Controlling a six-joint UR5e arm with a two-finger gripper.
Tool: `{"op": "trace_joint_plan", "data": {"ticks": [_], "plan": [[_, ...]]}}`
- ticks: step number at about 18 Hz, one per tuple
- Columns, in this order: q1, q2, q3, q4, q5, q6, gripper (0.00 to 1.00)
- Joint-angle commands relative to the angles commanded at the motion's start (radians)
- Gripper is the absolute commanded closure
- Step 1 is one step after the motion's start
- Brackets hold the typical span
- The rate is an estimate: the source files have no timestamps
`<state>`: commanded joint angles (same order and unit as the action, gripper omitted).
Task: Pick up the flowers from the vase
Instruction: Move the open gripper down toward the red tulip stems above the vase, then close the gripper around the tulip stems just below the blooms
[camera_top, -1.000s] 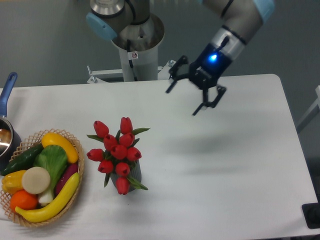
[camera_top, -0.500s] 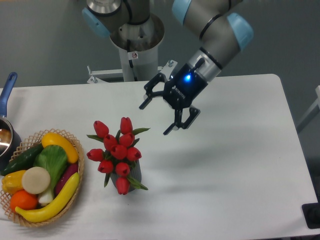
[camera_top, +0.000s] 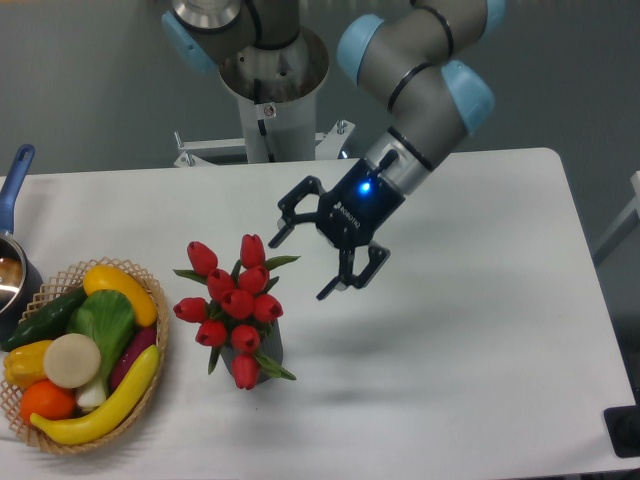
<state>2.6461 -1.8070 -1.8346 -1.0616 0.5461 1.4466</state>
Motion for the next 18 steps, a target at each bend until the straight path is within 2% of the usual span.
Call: {"op": "trace_joint_plan", "data": {"ticks": [5,13,16,18], "plan": [[-0.029,-0.023,0.002,0.009,0.002,0.003,0.00],[-0.052,-0.025,0.000,0.011,0.002,0.002,0.00],[-0.066,-0.044,-0.005,0.060,0.000,0.002,0.00],[-0.078,-0.049,-0.003,0.071,0.000,0.002,0.00]]}}
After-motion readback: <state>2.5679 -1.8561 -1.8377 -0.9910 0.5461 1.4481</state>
